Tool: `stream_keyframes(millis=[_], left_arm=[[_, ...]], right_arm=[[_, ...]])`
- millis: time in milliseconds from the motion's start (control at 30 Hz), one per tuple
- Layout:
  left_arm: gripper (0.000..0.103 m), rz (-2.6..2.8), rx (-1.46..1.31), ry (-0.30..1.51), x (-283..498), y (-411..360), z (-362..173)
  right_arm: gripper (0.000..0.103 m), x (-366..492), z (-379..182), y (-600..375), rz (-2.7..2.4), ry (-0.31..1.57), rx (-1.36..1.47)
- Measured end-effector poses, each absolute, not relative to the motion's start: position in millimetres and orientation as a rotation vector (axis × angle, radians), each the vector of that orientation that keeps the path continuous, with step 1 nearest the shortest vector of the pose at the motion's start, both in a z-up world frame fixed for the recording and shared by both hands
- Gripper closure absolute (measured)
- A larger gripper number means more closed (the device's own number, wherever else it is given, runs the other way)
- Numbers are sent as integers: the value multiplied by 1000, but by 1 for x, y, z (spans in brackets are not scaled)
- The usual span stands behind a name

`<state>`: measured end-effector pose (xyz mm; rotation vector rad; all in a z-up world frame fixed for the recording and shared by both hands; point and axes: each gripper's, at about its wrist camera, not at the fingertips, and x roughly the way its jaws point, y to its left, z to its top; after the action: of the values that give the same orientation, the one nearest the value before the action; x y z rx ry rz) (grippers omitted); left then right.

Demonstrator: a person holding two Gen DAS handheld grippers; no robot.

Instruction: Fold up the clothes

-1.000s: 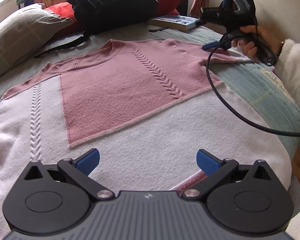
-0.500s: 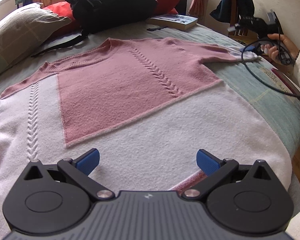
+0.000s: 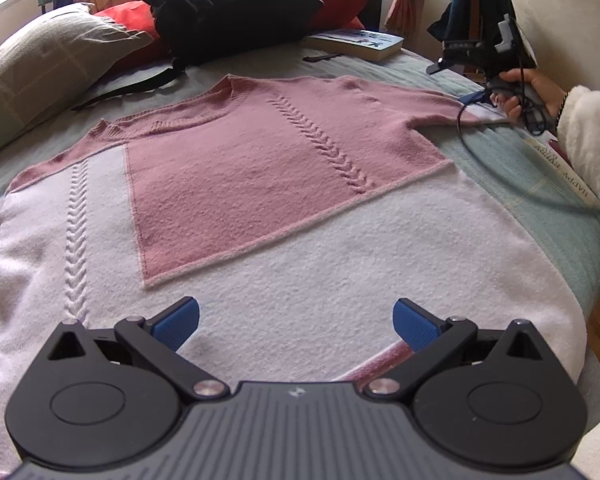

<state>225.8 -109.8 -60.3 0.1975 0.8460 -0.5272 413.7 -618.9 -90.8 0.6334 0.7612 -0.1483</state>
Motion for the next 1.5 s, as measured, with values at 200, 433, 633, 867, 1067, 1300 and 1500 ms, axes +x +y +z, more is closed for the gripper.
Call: stream_keyframes(millis=[200,433,633,867,1067,1300,1500], left_arm=[[1,-548,186,829,223,-109,-57],[1,-565,190,828,218,-113,-57],[1,-551,189,835,221,-111,-59],[1,-558,192,824,218,-114,-56],[1,-549,185,832,218,-108,-58],[1,-555,180,827,219,-108,-58],[1,-559,186,825,220,-110,-57]], right_arm=[[0,390,-62,-579,-174,781,360],[0,367,-105,-564,-226,788,112],[0,338,-99,-565,-180,804,85],[0,358,-74,-519,-61,716,116],[0,353,-107,-496,34,736,93],[0,355,-71,-525,76,769,310],[0,407,-67,-531,130,776,471]])
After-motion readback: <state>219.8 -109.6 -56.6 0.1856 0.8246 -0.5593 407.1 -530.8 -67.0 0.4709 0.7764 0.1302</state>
